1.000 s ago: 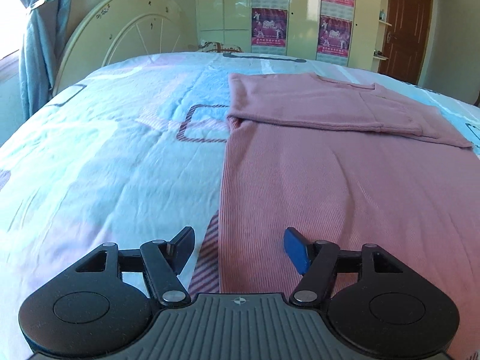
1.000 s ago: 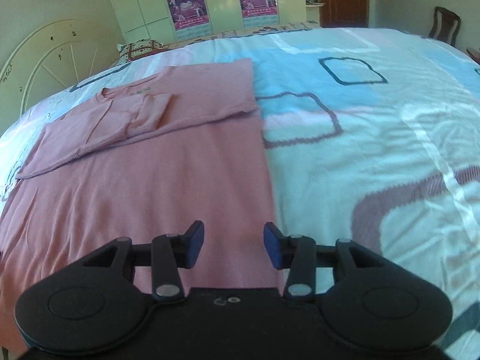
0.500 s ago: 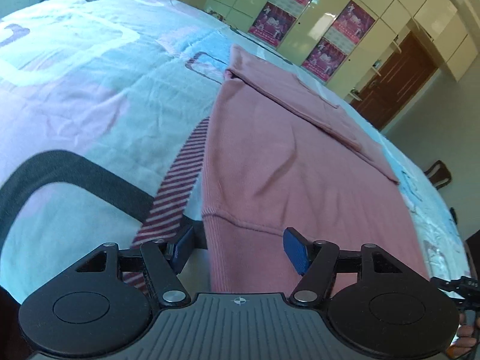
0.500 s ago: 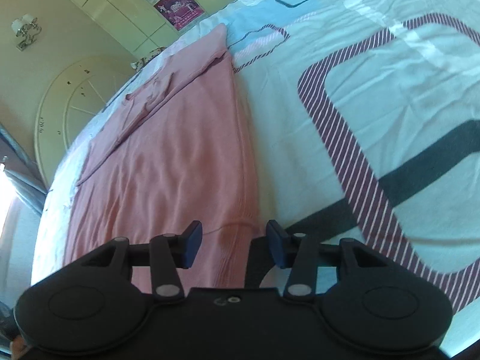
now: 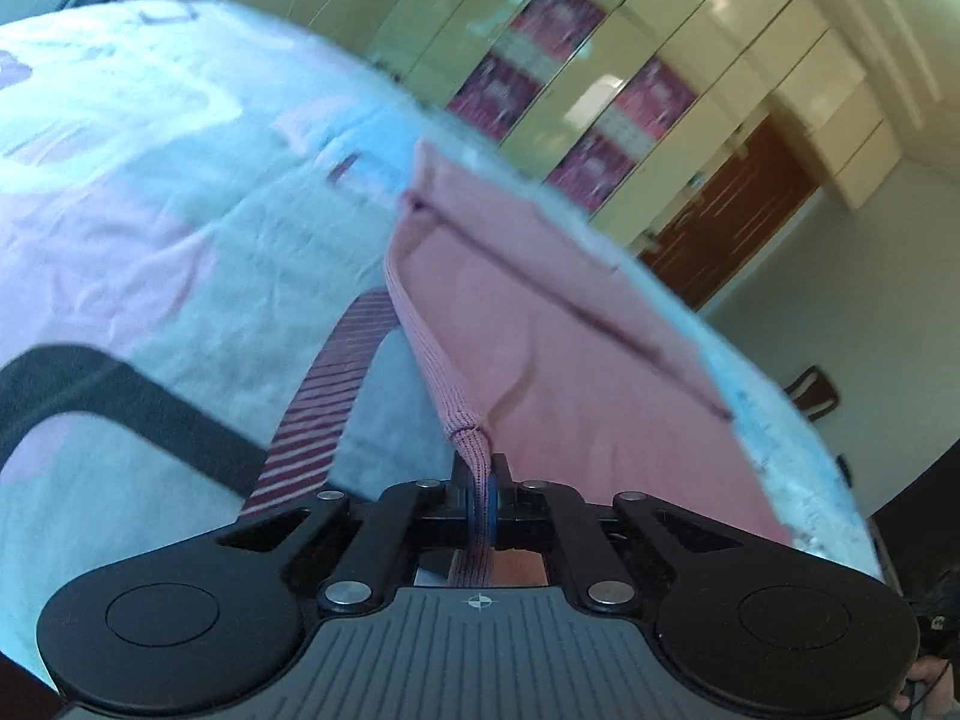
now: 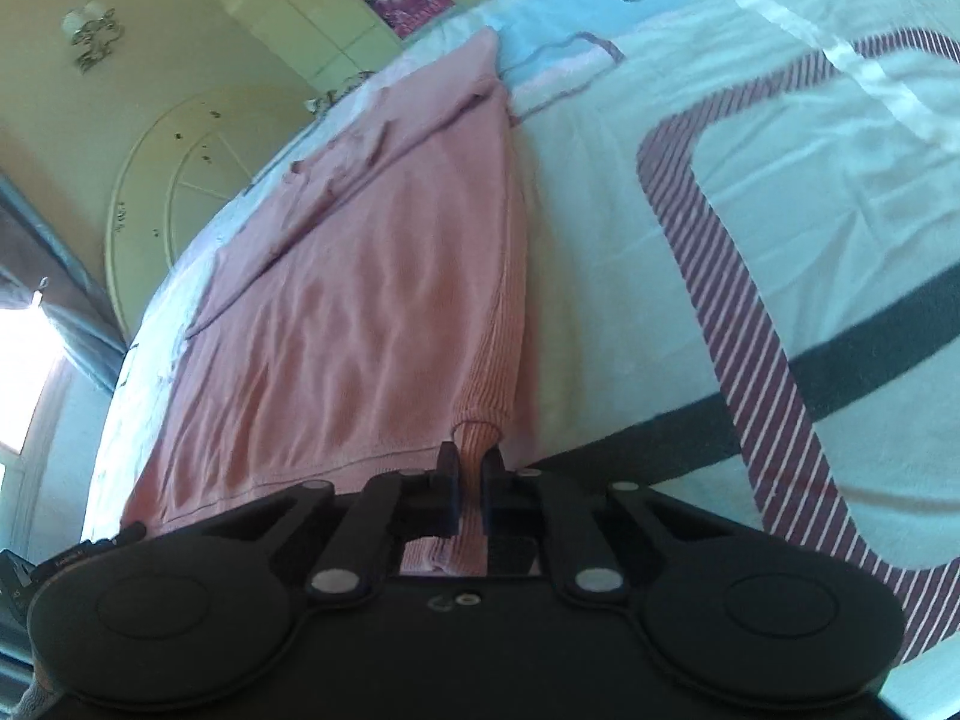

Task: Fold small clothes
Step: 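Grasp the hem with both tools and lift it toward the collar, then lay the hem over the chest with both tools and open them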

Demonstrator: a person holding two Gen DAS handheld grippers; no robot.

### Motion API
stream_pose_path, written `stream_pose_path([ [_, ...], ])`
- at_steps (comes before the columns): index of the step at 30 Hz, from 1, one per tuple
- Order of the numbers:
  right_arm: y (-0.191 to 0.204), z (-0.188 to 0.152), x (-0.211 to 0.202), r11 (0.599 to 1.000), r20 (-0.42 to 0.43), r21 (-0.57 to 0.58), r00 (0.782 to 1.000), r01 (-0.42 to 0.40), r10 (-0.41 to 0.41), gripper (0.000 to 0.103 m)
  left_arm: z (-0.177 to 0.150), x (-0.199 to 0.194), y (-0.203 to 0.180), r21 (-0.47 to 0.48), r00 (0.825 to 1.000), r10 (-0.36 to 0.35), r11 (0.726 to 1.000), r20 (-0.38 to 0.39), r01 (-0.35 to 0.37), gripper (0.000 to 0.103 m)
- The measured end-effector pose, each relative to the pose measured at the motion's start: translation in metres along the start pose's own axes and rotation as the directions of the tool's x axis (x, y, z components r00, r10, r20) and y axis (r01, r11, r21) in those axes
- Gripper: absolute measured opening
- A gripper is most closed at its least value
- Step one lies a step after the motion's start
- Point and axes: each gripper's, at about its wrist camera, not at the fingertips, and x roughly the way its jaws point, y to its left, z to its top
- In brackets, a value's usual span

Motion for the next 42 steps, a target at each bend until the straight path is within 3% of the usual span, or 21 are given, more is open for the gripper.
stream_pose_path([
  [3, -0.001, 0.005, -0.026, 0.998, 0.084, -0.019, 0.995, -0.055, 0.056, 0.007, -0.003, 0.004, 0.001, 0.045, 0.997, 0.065, 0.997, -0.035, -0.063, 0.003],
  [5, -0.008, 0.005, -0.014, 1.000, 0.046, -0.020, 0.999, -0.020, 0.021, 0.007, -0.011, 0.020, 0.010, 0.028, 0.989, 0.111, 0.994, -0.096, -0.109, 0.003],
  [7, -0.014, 0.001, 0.008, 0.999, -0.023, -0.009, 0.999, 0.035, -0.035, 0.007, -0.018, 0.021, 0.019, -0.048, 0.994, 0.090, 0.994, -0.068, -0.093, 0.003],
  [11, -0.025, -0.003, 0.007, 0.996, 0.014, 0.087, 1.000, -0.016, 0.015, 0.007, -0.022, 0.016, 0.021, -0.112, 0.996, 0.079, 0.990, -0.041, -0.083, 0.003],
  [14, -0.020, 0.002, -0.005, 0.996, 0.053, 0.076, 0.997, -0.054, 0.050, 0.007, -0.018, 0.011, 0.019, -0.160, 0.998, 0.057, 0.986, -0.002, -0.057, 0.003],
  [18, 0.002, 0.025, -0.019, 0.995, 0.120, 0.022, 0.989, -0.093, 0.090, 0.007, 0.005, 0.006, 0.005, -0.187, 0.997, 0.017, 0.982, 0.079, -0.002, 0.003],
  [23, 0.030, 0.077, -0.024, 0.992, 0.204, -0.022, 0.971, -0.122, 0.124, 0.007, 0.064, 0.017, -0.016, -0.181, 0.985, -0.041, 0.981, 0.167, 0.072, 0.003],
  [28, 0.059, 0.148, -0.004, 0.993, 0.244, -0.040, 0.963, -0.107, 0.114, 0.007, 0.140, 0.068, -0.035, -0.181, 0.979, -0.054, 0.979, 0.199, 0.091, 0.003],
  [32, 0.070, 0.215, 0.030, 0.995, 0.262, 0.006, 0.961, -0.097, 0.092, 0.007, 0.195, 0.132, -0.040, -0.206, 0.984, -0.031, 0.976, 0.174, 0.067, 0.003],
  [37, 0.064, 0.285, 0.097, 0.991, 0.197, 0.123, 0.980, -0.057, 0.032, 0.007, 0.241, 0.226, -0.032, -0.242, 0.997, 0.003, 0.970, 0.080, 0.016, 0.003],
  [42, 0.043, 0.323, 0.163, 0.976, 0.127, 0.217, 0.992, -0.012, -0.016, 0.007, 0.265, 0.307, -0.019, -0.218, 0.999, 0.030, 0.975, -0.015, -0.033, 0.003],
])
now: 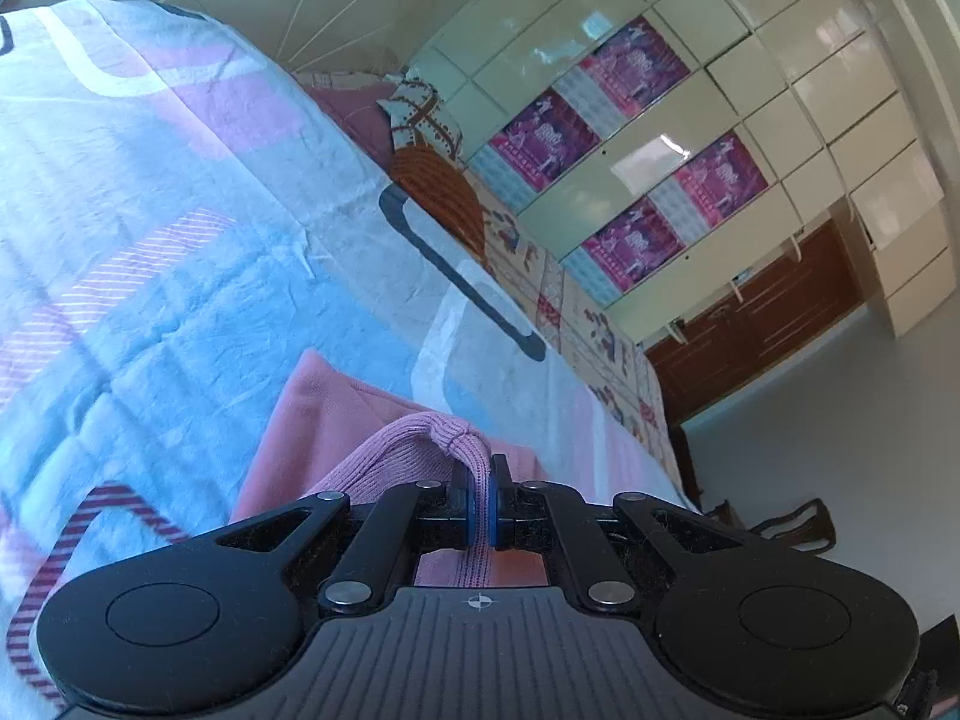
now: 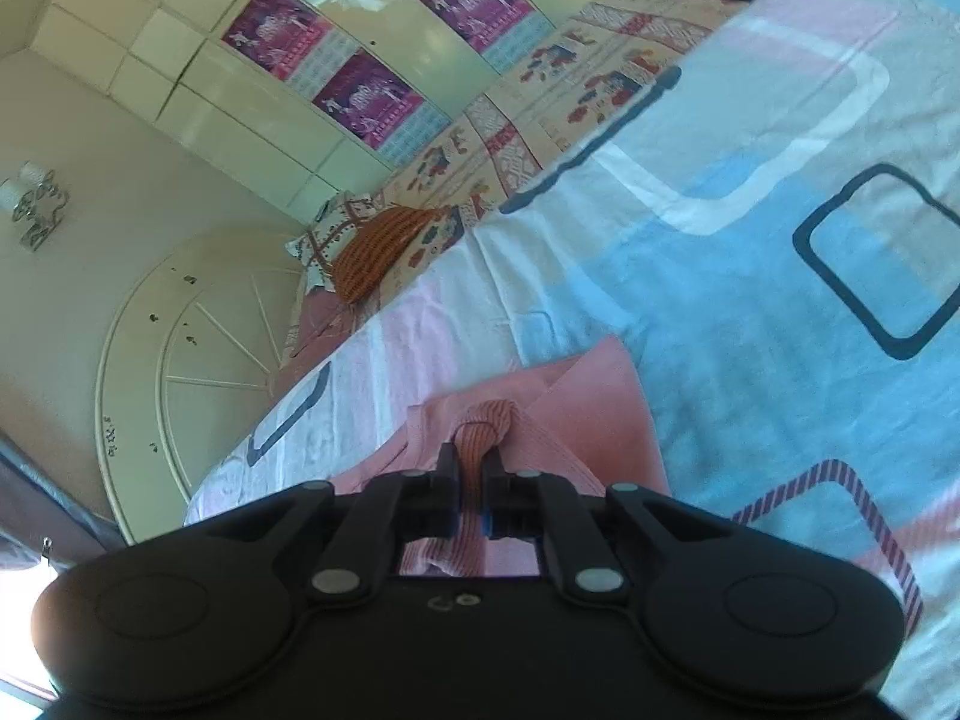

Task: Fold small clothes
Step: 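Lay the hem over the chest with both tools and open them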

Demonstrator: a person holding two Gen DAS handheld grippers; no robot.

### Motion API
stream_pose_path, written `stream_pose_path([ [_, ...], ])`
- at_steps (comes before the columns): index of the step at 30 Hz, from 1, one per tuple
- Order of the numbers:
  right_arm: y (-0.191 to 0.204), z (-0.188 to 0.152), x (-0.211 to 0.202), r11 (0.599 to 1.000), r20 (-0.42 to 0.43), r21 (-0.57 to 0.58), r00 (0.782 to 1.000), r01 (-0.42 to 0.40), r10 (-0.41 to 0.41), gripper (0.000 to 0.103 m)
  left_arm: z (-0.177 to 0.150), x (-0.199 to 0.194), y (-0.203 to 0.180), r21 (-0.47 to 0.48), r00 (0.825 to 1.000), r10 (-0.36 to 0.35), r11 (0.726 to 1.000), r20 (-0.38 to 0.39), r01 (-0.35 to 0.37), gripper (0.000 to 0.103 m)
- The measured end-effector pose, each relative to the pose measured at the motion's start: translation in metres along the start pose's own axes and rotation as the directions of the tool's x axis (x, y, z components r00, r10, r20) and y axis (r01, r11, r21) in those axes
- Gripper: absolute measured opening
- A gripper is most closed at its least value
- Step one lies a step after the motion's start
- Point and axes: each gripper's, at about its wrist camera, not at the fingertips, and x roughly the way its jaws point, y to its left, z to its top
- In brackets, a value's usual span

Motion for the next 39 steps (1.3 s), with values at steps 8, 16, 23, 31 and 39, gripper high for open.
stream_pose_path([
  [8, -0.019, 0.019, 0.084, 0.998, -0.064, 0.028, 0.996, 0.060, -0.058, 0.009, 0.016, 0.081, 0.015, 0.033, 0.995, 0.016, 0.999, -0.095, -0.013, 0.003],
  [16, -0.035, 0.024, 0.082, 1.000, 0.056, 0.007, 0.998, 0.017, -0.018, 0.048, 0.030, 0.081, 0.014, 0.151, 1.000, -0.003, 0.989, -0.016, 0.005, 0.072],
  [23, -0.008, 0.013, 0.104, 0.952, 0.012, -0.270, 0.990, 0.142, -0.144, 0.046, 0.020, 0.102, -0.014, 0.522, 0.983, 0.163, 0.848, -0.087, -0.095, 0.059],
  [31, 0.018, -0.005, 0.103, 0.849, 0.107, -0.470, 0.970, 0.242, -0.218, 0.005, 0.001, 0.079, -0.036, 0.664, 0.985, 0.157, 0.730, 0.070, -0.163, 0.003],
  [39, 0.012, -0.007, 0.124, 0.827, 0.072, -0.471, 0.948, 0.307, -0.311, 0.013, -0.008, 0.097, -0.029, 0.665, 0.965, 0.255, 0.710, 0.066, -0.233, 0.022],
])
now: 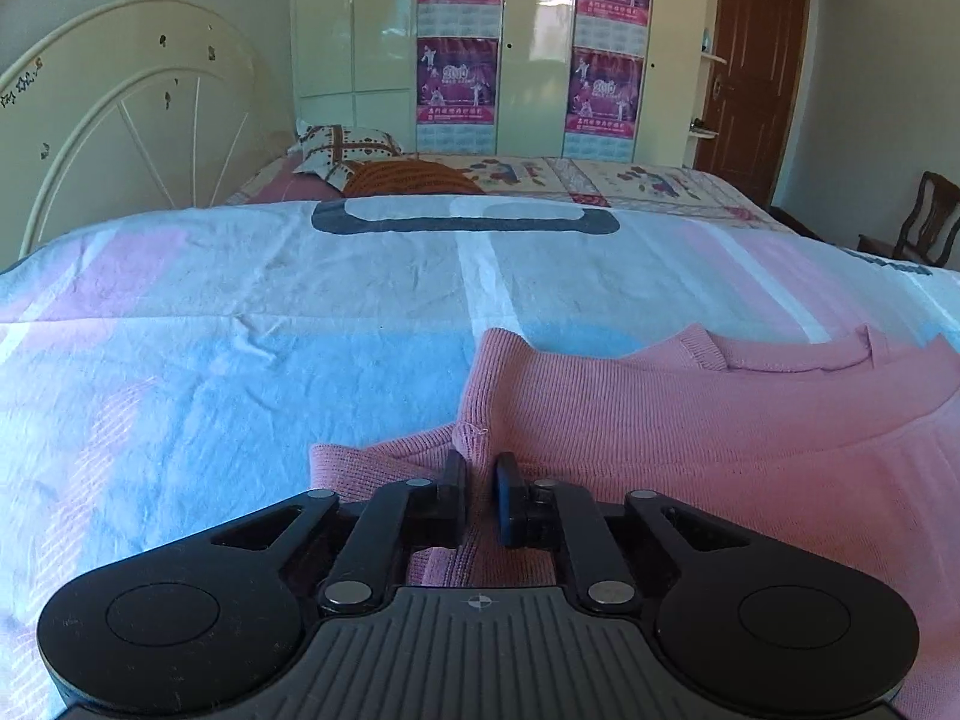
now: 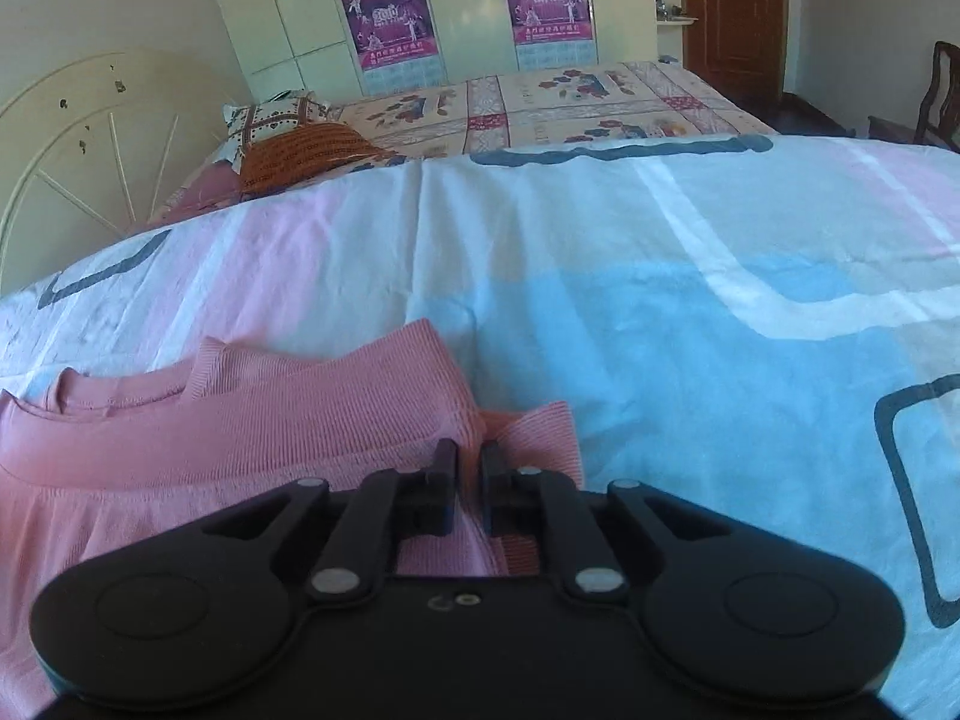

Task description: Fold small clothes

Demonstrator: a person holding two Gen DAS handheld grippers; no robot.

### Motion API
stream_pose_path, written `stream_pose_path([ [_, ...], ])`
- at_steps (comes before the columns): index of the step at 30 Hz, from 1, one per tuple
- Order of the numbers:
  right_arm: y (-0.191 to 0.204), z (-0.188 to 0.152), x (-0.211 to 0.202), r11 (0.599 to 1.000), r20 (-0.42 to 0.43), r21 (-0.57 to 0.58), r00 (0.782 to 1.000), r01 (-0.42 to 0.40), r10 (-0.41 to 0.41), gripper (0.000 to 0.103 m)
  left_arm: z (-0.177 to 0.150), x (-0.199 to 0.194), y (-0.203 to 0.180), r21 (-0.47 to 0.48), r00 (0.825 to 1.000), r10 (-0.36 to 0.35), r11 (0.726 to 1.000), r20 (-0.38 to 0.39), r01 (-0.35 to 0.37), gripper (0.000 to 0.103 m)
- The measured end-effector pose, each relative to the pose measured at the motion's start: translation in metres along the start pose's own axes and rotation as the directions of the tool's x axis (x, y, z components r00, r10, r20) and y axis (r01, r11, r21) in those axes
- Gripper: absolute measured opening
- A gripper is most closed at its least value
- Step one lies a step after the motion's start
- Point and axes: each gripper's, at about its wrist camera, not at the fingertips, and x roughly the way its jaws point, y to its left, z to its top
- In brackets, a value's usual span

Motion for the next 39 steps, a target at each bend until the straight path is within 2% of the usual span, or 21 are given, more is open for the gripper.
stream_pose_path([
  [1, 0.001, 0.001, -0.002, 1.000, -0.006, 0.011, 1.000, -0.002, 0.002, 0.019, 0.002, -0.003, -0.001, 0.004, 0.999, 0.036, 0.999, -0.002, -0.036, 0.054],
  [2, 0.003, 0.002, -0.006, 1.000, -0.007, 0.009, 1.000, -0.007, 0.007, 0.033, 0.004, -0.010, -0.002, 0.002, 0.997, 0.073, 0.997, 0.018, -0.073, 0.071],
  [3, 0.007, 0.001, -0.014, 1.000, 0.024, -0.003, 1.000, 0.009, -0.009, 0.050, 0.004, -0.023, -0.004, 0.001, 0.993, 0.092, 0.996, 0.076, -0.093, 0.072],
  [5, 0.026, -0.006, -0.031, 0.998, 0.119, -0.057, 0.993, 0.003, 0.004, 0.056, 0.008, -0.041, -0.017, -0.023, 0.992, 0.014, 1.000, 0.129, -0.011, 0.073],
  [7, 0.052, -0.011, -0.026, 0.990, 0.076, -0.110, 0.992, -0.091, 0.100, 0.050, 0.013, -0.043, -0.048, -0.015, 0.986, -0.118, 0.993, 0.120, 0.121, 0.073],
  [8, 0.074, -0.017, -0.022, 0.977, 0.064, -0.176, 0.989, -0.122, 0.135, 0.037, 0.013, -0.042, -0.068, 0.019, 0.977, -0.183, 0.983, 0.107, 0.182, 0.073],
  [9, 0.094, -0.022, -0.017, 0.962, 0.046, -0.230, 0.986, -0.147, 0.161, 0.033, 0.012, -0.041, -0.087, 0.053, 0.968, -0.236, 0.971, 0.089, 0.232, 0.073],
  [11, 0.128, -0.030, -0.008, 0.931, -0.014, -0.303, 0.978, -0.203, 0.209, 0.039, 0.005, -0.036, -0.117, 0.090, 0.953, -0.298, 0.952, 0.046, 0.293, 0.073],
  [14, 0.156, -0.040, -0.003, 0.895, -0.026, -0.399, 0.979, -0.198, 0.205, 0.050, -0.005, -0.024, -0.131, 0.112, 0.962, -0.271, 0.956, 0.000, 0.270, 0.073],
  [17, 0.142, -0.035, -0.005, 0.895, -0.023, -0.411, 0.983, -0.175, 0.182, 0.049, -0.014, -0.018, -0.100, 0.083, 0.983, -0.185, 0.979, 0.002, 0.184, 0.073],
  [19, 0.109, -0.026, -0.004, 0.934, 0.027, -0.355, 0.998, -0.044, 0.057, 0.048, -0.020, -0.020, -0.068, 0.035, 0.990, -0.143, 0.989, 0.012, 0.143, 0.073],
  [20, 0.092, -0.021, -0.001, 0.942, 0.049, -0.328, 0.998, 0.064, -0.051, 0.052, -0.021, -0.018, -0.054, 0.029, 0.992, -0.129, 0.991, 0.013, 0.129, 0.073],
  [21, 0.072, -0.019, 0.001, 0.947, 0.058, -0.290, 0.991, 0.135, -0.123, 0.064, -0.022, -0.019, -0.048, 0.030, 0.993, -0.120, 0.992, 0.013, 0.120, 0.073],
  [24, 0.051, -0.020, -0.005, 0.956, 0.061, -0.252, 0.988, 0.152, -0.141, 0.065, -0.020, -0.025, -0.053, 0.034, 0.994, -0.110, 0.993, 0.018, 0.109, 0.073],
  [26, 0.058, -0.026, -0.022, 0.968, 0.104, -0.215, 0.988, 0.133, -0.113, 0.065, -0.019, -0.043, -0.066, 0.045, 0.992, -0.109, 0.993, 0.059, 0.107, 0.073],
  [28, 0.068, -0.039, -0.043, 0.978, 0.134, -0.209, 0.991, 0.032, -0.003, 0.061, -0.020, -0.061, -0.083, 0.047, 0.979, -0.184, 0.983, 0.087, 0.180, 0.073],
  [30, 0.084, -0.059, -0.055, 0.967, 0.117, -0.253, 0.991, -0.040, 0.071, 0.041, -0.030, -0.073, -0.106, 0.069, 0.969, -0.233, 0.971, 0.084, 0.227, 0.073],
  [32, 0.101, -0.076, -0.059, 0.949, 0.070, -0.294, 0.988, -0.114, 0.140, 0.036, -0.042, -0.075, -0.131, 0.096, 0.962, -0.268, 0.960, 0.052, 0.262, 0.073],
  [34, 0.119, -0.094, -0.058, 0.926, 0.043, -0.358, 0.988, -0.122, 0.147, 0.040, -0.054, -0.068, -0.149, 0.120, 0.968, -0.249, 0.961, 0.000, 0.247, 0.073],
  [36, 0.135, -0.107, -0.055, 0.899, 0.062, -0.433, 0.993, -0.065, 0.102, 0.042, -0.066, -0.066, -0.161, 0.183, 0.981, -0.193, 0.965, 0.004, 0.189, 0.076],
  [39, 0.135, -0.099, -0.061, 0.923, 0.054, -0.382, 0.996, -0.046, 0.072, 0.044, -0.058, -0.081, -0.162, 0.179, 0.986, -0.169, 0.969, -0.006, 0.168, 0.077],
])
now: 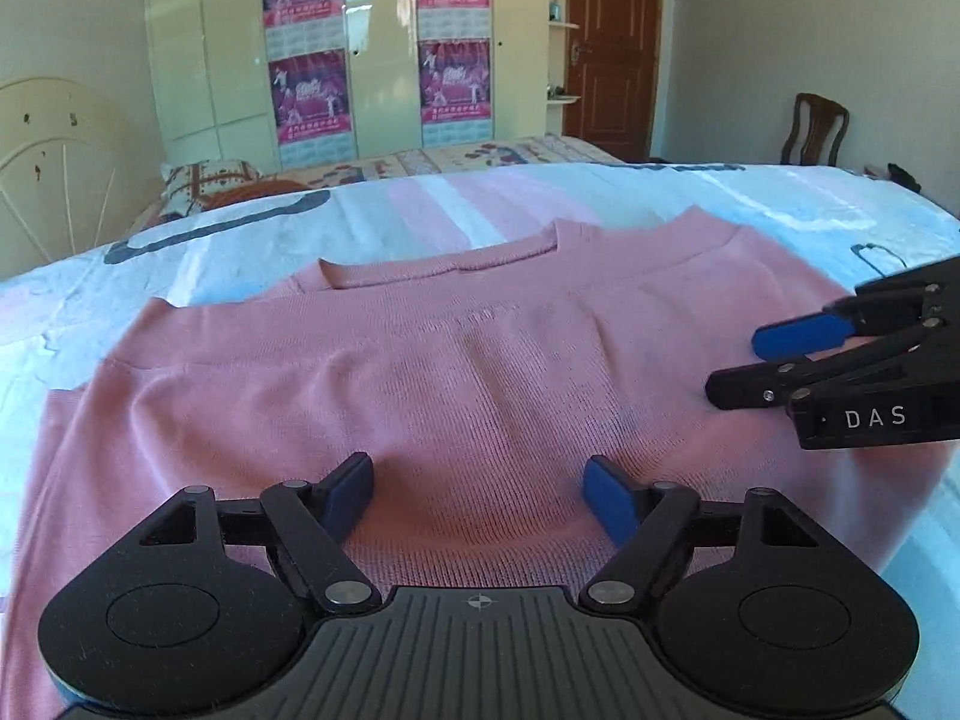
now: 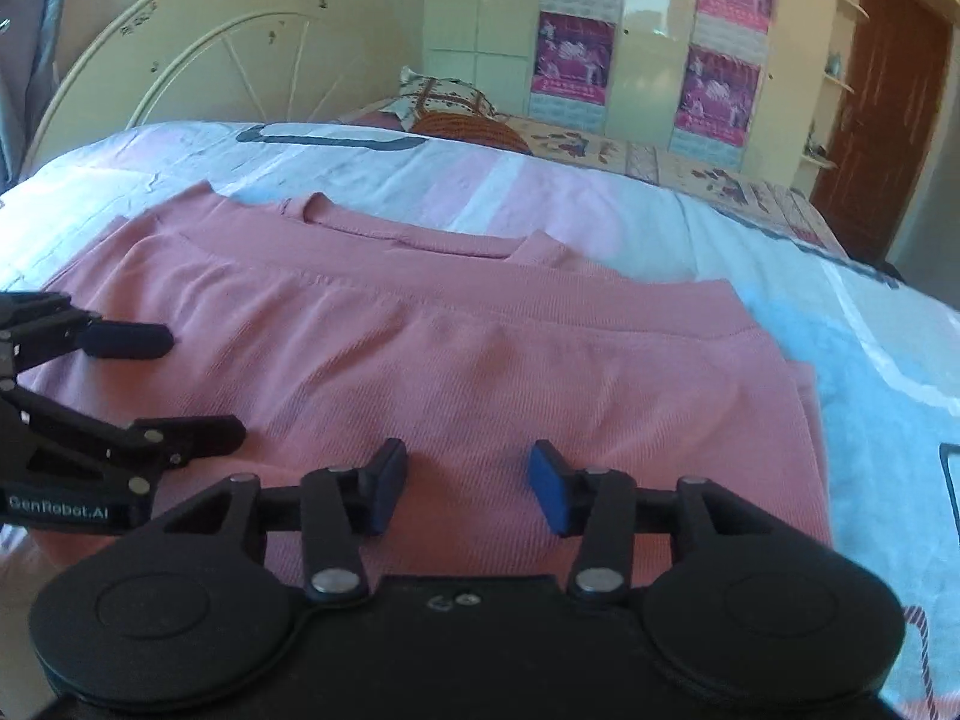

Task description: Fold small clothes

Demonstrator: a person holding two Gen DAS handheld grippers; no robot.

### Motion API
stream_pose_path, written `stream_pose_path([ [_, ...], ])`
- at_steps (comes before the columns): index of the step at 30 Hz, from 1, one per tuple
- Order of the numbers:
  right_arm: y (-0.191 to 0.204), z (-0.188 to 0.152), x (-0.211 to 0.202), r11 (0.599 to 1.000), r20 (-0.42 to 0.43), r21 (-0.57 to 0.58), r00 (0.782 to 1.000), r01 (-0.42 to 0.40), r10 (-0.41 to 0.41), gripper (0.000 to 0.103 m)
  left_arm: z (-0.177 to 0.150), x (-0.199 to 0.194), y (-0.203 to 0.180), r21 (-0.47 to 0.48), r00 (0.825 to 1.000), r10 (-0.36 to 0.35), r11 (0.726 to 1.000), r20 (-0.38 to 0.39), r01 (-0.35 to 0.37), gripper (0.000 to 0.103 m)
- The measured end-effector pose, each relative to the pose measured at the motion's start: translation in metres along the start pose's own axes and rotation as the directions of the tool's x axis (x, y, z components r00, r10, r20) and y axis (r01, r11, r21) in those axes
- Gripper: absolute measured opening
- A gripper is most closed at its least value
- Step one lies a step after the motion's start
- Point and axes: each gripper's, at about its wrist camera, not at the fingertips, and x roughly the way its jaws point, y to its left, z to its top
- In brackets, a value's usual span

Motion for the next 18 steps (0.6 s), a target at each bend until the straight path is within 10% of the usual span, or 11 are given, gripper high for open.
stream_pose_path([
  [18, 0.046, -0.033, -0.025, 0.994, -0.022, -0.106, 1.000, -0.001, -0.001, 0.046, -0.041, -0.045, -0.023, 0.010, 0.996, 0.085, 0.996, -0.001, -0.085, 0.077],
])
